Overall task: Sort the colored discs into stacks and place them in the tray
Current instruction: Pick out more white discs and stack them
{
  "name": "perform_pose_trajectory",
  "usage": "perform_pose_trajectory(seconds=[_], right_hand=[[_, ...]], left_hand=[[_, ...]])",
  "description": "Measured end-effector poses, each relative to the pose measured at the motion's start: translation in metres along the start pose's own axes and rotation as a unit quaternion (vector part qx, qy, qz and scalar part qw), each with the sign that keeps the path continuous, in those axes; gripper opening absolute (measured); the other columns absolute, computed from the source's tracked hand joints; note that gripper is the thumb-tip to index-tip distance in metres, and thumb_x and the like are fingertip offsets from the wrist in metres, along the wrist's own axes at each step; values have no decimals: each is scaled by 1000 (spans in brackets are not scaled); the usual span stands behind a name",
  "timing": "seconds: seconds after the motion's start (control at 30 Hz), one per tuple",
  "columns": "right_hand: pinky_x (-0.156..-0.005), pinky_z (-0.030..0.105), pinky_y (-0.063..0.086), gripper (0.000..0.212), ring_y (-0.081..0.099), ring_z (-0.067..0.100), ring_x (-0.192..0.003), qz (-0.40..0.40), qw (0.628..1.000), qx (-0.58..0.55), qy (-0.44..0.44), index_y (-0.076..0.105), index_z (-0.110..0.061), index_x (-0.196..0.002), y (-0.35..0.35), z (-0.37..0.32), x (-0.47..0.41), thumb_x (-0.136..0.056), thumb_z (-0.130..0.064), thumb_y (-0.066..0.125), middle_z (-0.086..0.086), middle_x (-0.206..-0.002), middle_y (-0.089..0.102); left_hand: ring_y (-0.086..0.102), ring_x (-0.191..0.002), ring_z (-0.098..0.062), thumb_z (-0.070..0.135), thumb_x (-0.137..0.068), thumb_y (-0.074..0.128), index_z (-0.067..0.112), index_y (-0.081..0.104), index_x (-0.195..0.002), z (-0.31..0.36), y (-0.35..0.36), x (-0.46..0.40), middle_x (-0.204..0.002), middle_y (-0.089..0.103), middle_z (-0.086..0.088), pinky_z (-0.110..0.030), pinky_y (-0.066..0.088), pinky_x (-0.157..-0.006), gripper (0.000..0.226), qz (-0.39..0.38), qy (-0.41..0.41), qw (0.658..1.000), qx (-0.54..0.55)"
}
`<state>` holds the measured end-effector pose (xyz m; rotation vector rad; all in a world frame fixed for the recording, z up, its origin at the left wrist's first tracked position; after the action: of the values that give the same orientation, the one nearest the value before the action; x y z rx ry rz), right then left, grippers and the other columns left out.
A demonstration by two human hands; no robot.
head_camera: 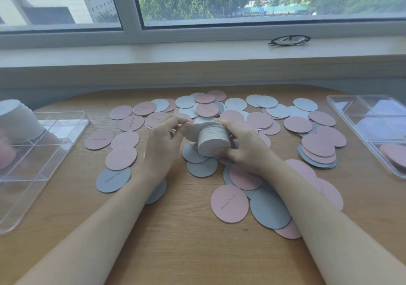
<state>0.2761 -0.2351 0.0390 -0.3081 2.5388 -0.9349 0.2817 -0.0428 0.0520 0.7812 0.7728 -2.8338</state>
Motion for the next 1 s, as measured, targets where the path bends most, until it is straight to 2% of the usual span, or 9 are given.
perform_pose_trajectory(seconds=[0.13, 0.23, 0.33, 0.47, 0.57, 0.67, 0.83, 0.9, 1.0], right_hand=[[-88, 20, 46, 73, 54, 10, -103, 3, 1000, -3, 1, 50, -21, -141, 0, 2, 0, -77, -29, 84, -8, -126, 49], [-82, 18, 45, 61, 53, 5, -96, 1, 1000, -15, 9, 52, -24, -132, 2, 1, 1, -79, -24, 82, -11, -116, 56], [-95, 25, 39, 69, 47, 10, -110, -7, 1000, 10, 18, 45, -26, -142, 3, 3, 1, -82, -30, 78, -13, -119, 55], [-110, 30, 23, 86, 29, 16, -131, -35, 997, 54, 43, 24, -22, -156, 5, 7, 0, -86, -33, 74, -8, -136, 45], [-117, 30, 23, 89, 27, 11, -141, -43, 998, 8, 51, 17, -19, -158, 8, 10, 1, -88, -30, 73, -3, -153, 34], [-110, 26, 33, 84, 40, 8, -133, -31, 999, -20, 37, 26, -22, -155, 5, 6, 0, -86, -22, 75, -6, -147, 42], [-86, 18, 41, 61, 49, 3, -102, -3, 1000, 6, 24, 46, -24, -136, -5, 5, 3, -83, -21, 77, -21, -112, 53], [-84, 13, 39, 60, 47, 0, -99, 0, 999, 11, 30, 47, -24, -136, -8, 6, 4, -83, -21, 76, -30, -106, 48], [-88, 26, 43, 60, 51, 9, -101, -2, 999, 15, 31, 47, -26, -134, -10, 6, 5, -82, -22, 77, -22, -107, 51]], left_hand=[[66, -88, -9, 18, -98, 61, 22, 73, -97, -6, 14, 1, -90, 72, 10, -30, 52, -80, 13, -51, -43, 995, 72], [67, -94, -5, 20, -97, 63, 23, 74, -106, -9, 17, 3, -96, 74, 14, -29, 53, -86, 15, -64, -45, 995, 63], [67, -97, -12, 19, -98, 61, 21, 73, -114, -4, 22, 3, -100, 74, 9, -33, 52, -85, 20, -79, -4, 996, 48], [60, -95, -11, 6, -100, 47, 17, 64, -132, 11, 28, 6, -112, 67, 8, -29, 49, -79, 38, -106, 127, 984, -71], [54, -103, -19, -4, -83, 38, 15, 49, -146, 12, 34, 7, -134, 59, 7, -24, 43, -85, 67, -129, 167, 959, -190], [49, -110, -20, -4, -79, 37, 13, 41, -150, 16, 39, 8, -141, 54, 4, -24, 40, -91, 73, -153, 203, 932, -258], [57, -103, -18, 9, -95, 46, 21, 69, -123, 4, 25, -28, -114, 64, 8, -37, 50, -80, 38, -87, 54, 974, -203], [55, -104, -18, 29, -95, 57, 25, 71, -117, -9, 30, -48, -109, 61, 7, -33, 44, -79, 25, -108, -36, 964, -240], [53, -108, -19, 51, -86, 62, 26, 73, -105, -27, 45, -61, -110, 57, 3, -35, 45, -81, 33, -177, -120, 923, -319]])
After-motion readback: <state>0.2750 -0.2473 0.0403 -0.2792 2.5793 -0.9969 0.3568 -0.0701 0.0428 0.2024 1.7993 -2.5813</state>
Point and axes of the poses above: each hand's wrist, its own x-axis away from the middle knuckle, its own y-axis out of the palm, z = x × y, the point moved 7 cm from there along -x, towards the middle knuckle
